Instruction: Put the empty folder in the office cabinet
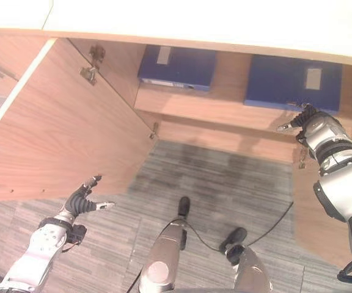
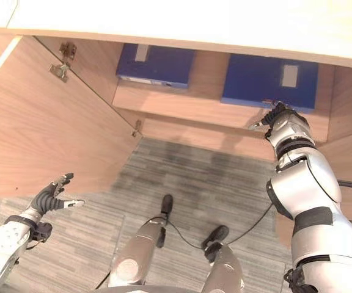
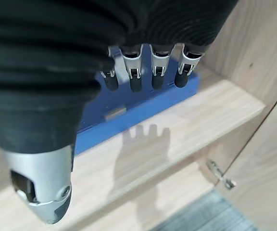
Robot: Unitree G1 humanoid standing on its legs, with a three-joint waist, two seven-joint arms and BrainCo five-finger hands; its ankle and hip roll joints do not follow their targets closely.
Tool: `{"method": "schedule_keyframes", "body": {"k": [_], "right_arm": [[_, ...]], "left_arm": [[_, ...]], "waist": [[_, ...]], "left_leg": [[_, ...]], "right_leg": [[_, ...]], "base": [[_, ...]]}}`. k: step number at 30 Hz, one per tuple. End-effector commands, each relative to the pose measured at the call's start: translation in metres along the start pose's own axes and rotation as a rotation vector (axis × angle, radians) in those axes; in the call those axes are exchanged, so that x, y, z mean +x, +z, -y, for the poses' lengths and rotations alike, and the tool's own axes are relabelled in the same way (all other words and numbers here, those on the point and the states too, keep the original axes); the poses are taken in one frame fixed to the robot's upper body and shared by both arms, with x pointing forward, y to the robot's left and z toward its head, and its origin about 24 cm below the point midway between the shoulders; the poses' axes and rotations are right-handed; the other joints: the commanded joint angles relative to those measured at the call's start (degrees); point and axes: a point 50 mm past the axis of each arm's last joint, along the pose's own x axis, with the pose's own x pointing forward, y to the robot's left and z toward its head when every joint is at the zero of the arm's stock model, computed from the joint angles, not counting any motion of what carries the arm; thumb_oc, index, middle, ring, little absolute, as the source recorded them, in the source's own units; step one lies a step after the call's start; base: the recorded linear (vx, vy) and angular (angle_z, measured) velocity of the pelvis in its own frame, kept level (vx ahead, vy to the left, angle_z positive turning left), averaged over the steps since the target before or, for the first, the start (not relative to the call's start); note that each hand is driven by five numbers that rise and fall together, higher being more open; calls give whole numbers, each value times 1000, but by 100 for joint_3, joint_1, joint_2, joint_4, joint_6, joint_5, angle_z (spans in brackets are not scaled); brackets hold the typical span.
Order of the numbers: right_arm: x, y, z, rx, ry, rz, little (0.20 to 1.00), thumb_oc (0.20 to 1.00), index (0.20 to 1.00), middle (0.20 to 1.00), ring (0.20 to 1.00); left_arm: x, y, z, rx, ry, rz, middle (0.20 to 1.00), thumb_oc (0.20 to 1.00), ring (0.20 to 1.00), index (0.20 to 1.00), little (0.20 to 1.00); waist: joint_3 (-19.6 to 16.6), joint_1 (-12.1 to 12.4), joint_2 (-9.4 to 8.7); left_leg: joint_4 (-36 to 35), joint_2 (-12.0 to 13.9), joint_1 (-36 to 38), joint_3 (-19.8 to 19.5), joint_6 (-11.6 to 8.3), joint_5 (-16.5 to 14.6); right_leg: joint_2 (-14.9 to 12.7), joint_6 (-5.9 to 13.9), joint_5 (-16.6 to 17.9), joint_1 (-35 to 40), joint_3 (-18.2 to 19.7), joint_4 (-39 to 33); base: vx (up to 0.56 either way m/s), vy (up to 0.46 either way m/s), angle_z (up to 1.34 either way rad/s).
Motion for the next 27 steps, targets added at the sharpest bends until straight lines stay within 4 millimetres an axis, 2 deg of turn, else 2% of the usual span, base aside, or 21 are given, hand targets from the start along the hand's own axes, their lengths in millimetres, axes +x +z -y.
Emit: {"method": "schedule_keyframes", "body": {"k": [1, 3, 4, 5, 6, 7, 8, 10, 11, 12, 13, 16, 18, 19, 20, 21, 24, 25, 27], "right_arm": [[-1, 16, -3, 3, -8, 67, 1000, 1000, 1000, 1000, 1000], [-2, 20, -15, 1, 15, 91, 1000, 1000, 1000, 1000, 1000], [-2, 20, -16, 1, 16, 92, 1000, 1000, 1000, 1000, 1000], [-2, 20, -21, 4, 30, 92, 1000, 1000, 1000, 1000, 1000], [-3, 22, -34, 26, 70, 97, 1000, 1000, 1000, 1000, 1000], [-3, 22, -35, 26, 70, 97, 1000, 1000, 1000, 1000, 1000], [-4, 18, -50, 116, 113, 75, 1000, 1000, 1000, 1000, 1000], [-5, 15, -58, 150, 127, 61, 1000, 1000, 1000, 1000, 1000], [-6, 2, -77, 191, 175, 13, 1000, 1000, 1000, 1000, 1000], [-8, -7, -87, 195, 206, -16, 1000, 1000, 1000, 1000, 1000], [-8, -8, -88, 194, 207, -18, 1000, 1000, 1000, 1000, 1000], [-13, -40, -113, 194, 267, -103, 1000, 1000, 1000, 1000, 1000], [-16, -52, -124, 179, 293, -123, 1000, 1000, 1000, 1000, 1000], [-18, -57, -132, 162, 317, -131, 1000, 1000, 1000, 1000, 1000], [-20, -59, -137, 158, 331, -134, 1000, 1000, 1000, 1000, 1000], [-24, -64, -147, 137, 359, -140, 1000, 1000, 1000, 1000, 1000], [-30, -78, -160, 105, 401, -173, 1000, 1000, 1000, 1000, 1000], [-30, -79, -160, 105, 403, -174, 1000, 1000, 1000, 1000, 1000], [-37, -95, -173, 68, 445, -211, 1000, 1000, 1000, 1000, 1000]], "left_arm": [[-10, -6, -1, 31, -19, -9, 1000, 1000, 1000, 1000, 1000], [-10, -8, 5, -1, -30, -13, 1000, 1000, 1000, 1000, 1000], [-11, -8, 5, -1, -30, -15, 1000, 1000, 1000, 1000, 1000], [-11, -10, 7, -9, -35, -21, 1000, 1000, 1000, 1000, 1000], [-13, -14, 13, -30, -55, -38, 1000, 1000, 1000, 1000, 1000], [-13, -14, 13, -30, -55, -39, 1000, 1000, 1000, 1000, 1000], [-12, -19, 23, -66, -79, -63, 1000, 1000, 1000, 1000, 1000], [-12, -21, 29, -78, -91, -71, 1000, 1000, 1000, 1000, 1000], [-12, -25, 38, -103, -117, -90, 1000, 1000, 1000, 1000, 1000], [-14, -28, 44, -113, -135, -109, 1000, 1000, 1000, 1000, 1000], [-14, -29, 44, -112, -136, -112, 1000, 1000, 1000, 1000, 1000], [-20, -38, 54, -122, -168, -152, 1000, 1000, 1000, 1000, 1000], [-23, -43, 59, -136, -161, -167, 1000, 1000, 1000, 1000, 1000], [-24, -46, 62, -154, -149, -175, 1000, 1000, 1000, 1000, 1000], [-24, -48, 64, -151, -146, -185, 1000, 1000, 1000, 1000, 1000], [-26, -53, 65, -147, -137, -197, 1000, 1000, 1000, 1000, 1000], [-29, -60, 67, -146, -130, -229, 1000, 1000, 1000, 1000, 1000], [-30, -60, 67, -145, -130, -230, 1000, 1000, 1000, 1000, 1000], [-30, -64, 69, -167, -132, -244, 1000, 1000, 1000, 1000, 1000]], "waist": [[-189, 73, -109], [-226, 51, -184], [-213, 58, -181], [-189, 72, -197], [-139, 101, -252], [-125, 106, -248], [-91, 147, -232], [-78, 176, -205], [-113, 172, -164], [-167, 164, -146], [-171, 163, -151], [-345, 189, -135], [-388, 247, -75], [-426, 283, -25], [-457, 295, 1], [-565, 319, 29], [-887, 302, -50], [-896, 307, -57], [-1055, 304, -160]], "left_leg": [[-768, 289, 322, -50, -203, 103], [-711, 457, 567, 23, -257, 116], [-702, 469, 588, 31, -264, 105], [-553, 503, 613, 32, -275, 73], [-82, 573, 621, 5, -295, 17], [-44, 582, 623, 5, -300, -8], [568, 615, 623, -106, -321, 154], [825, 628, 621, -191, -350, 230], [964, 602, 596, -293, -381, 421], [851, 594, 588, -252, -386, 439], [828, 587, 610, -251, -386, 449], [272, 395, 530, -90, -340, 432], [-168, 220, 382, -45, -411, 749], [-600, 149, 296, 20, -486, 1037], [-687, 158, 289, 87, -497, 1113], [-971, 185, 454, 134, -396, 1049], [-1066, 124, 625, 89, -319, 917], [-1065, 120, 626, 97, -315, 911], [-1057, -3, 788, 169, -201, 749]], "right_leg": [[256, 420, 23, 492, 134, -685], [479, 343, -12, 835, 234, -989], [497, 337, -1, 868, 240, -1020], [558, 301, -23, 998, 264, -1117], [686, 212, -84, 1296, 347, -1319], [698, 207, -82, 1321, 350, -1336], [771, 99, -135, 1609, 418, -1405], [808, 71, -170, 1776, 435, -1458], [825, 35, -249, 1996, 436, -1485], [819, 28, -286, 2093, 403, -1497], [815, 29, -287, 2110, 398, -1504], [794, 73, -330, 2378, 390, -1576], [879, 91, -357, 2558, 453, -1660], [996, 107, -402, 2721, 535, -1750], [1031, 118, -419, 2765, 556, -1787], [1068, 174, -412, 2811, 615, -1835], [1019, 272, -380, 2958, 704, -2026], [1013, 278, -377, 2958, 708, -2031], [825, 411, -337, 3096, 721, -2050]], "base": [[21, -107, -24], [13, -158, -22], [4, -137, -24], [5, -148, -25], [3, -147, -30], [29, -145, -37], [18, -50, -36], [64, -29, -33], [143, 15, -36], [122, 21, -32], [112, 33, -14], [177, 69, 0], [205, 100, 16], [200, 98, 10], [218, 128, -4], [202, 124, -19], [214, 131, -66], [193, 117, -67], [277, 182, -24]]}}
